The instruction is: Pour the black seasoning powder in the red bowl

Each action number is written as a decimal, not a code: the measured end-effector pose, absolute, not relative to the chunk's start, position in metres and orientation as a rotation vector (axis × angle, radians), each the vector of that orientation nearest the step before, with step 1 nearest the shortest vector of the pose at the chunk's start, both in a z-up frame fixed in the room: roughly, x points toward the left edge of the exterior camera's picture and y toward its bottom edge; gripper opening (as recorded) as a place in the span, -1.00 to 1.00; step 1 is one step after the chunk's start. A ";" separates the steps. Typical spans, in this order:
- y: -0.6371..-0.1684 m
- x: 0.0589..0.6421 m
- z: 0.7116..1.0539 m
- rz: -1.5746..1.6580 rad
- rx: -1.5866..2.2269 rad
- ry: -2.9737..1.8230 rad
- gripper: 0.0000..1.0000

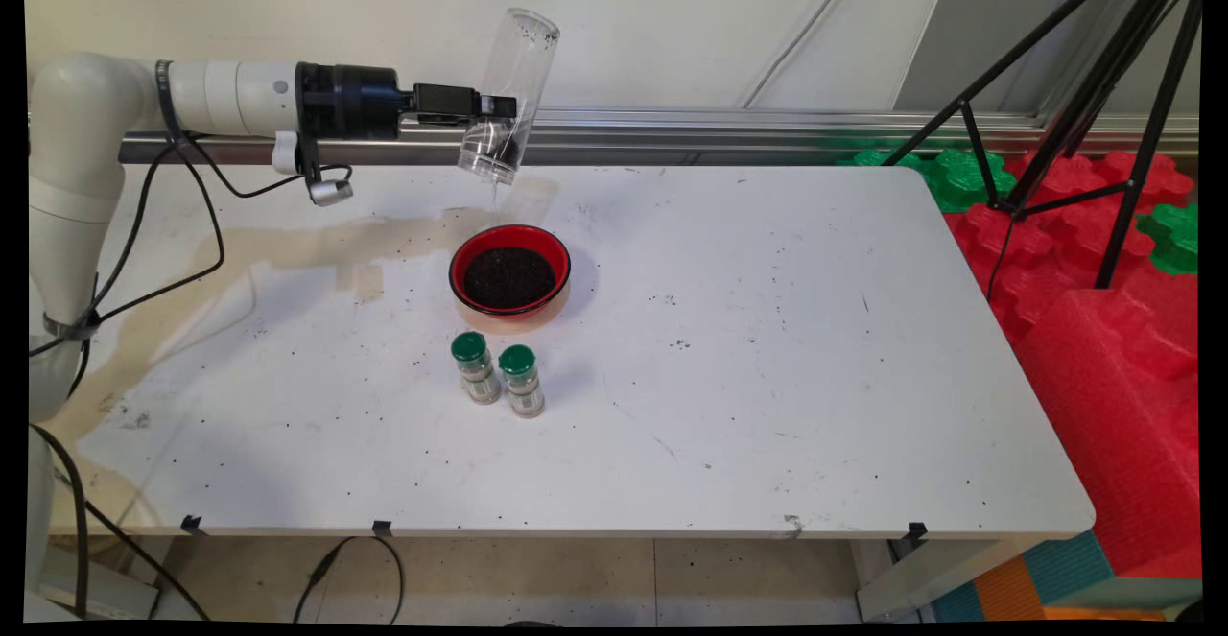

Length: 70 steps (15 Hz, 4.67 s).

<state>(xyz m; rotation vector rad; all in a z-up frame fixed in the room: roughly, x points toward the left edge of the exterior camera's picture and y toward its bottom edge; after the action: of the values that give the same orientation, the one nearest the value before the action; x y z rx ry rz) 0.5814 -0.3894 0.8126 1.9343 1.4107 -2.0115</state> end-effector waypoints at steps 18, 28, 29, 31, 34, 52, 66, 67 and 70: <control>-0.386 0.581 0.818 -1.978 1.959 1.217 -1.00; -0.385 0.582 0.819 -1.973 1.958 1.182 -1.00; -0.385 0.582 0.818 -1.974 1.958 1.188 -1.00; -0.385 0.582 0.818 -1.978 1.957 1.205 -1.00; -0.385 0.583 0.817 -1.983 1.956 1.231 -1.00; -0.387 0.588 0.815 -2.061 1.834 1.782 -1.00; -0.389 0.591 0.824 -2.115 1.524 2.437 -1.00; -0.389 0.591 0.825 -2.115 1.498 2.479 -1.00; -0.389 0.592 0.827 -2.109 1.416 2.604 -1.00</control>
<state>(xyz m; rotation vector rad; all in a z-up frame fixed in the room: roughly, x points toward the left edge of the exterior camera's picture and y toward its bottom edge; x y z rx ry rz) 0.5919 -0.3893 0.8271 1.4162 2.6044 -2.1089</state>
